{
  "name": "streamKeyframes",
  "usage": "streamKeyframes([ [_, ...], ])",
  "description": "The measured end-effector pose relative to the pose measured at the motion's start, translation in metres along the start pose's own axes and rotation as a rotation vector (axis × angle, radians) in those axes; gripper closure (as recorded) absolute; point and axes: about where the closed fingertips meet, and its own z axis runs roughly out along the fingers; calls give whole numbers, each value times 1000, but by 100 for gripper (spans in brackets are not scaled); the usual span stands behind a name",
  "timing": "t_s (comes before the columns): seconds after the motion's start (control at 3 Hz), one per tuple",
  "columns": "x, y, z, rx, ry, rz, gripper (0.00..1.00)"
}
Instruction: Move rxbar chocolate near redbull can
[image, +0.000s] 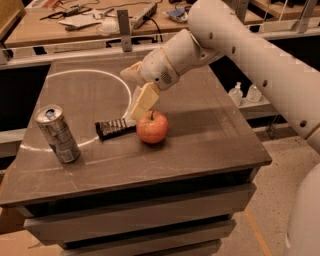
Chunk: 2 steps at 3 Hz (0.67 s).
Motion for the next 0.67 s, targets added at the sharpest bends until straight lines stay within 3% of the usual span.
streamKeyframes([
  [0.33,2,-8,-10,58,-10,12,0],
  [0.67,0,-10,-28,161,-74,32,0],
])
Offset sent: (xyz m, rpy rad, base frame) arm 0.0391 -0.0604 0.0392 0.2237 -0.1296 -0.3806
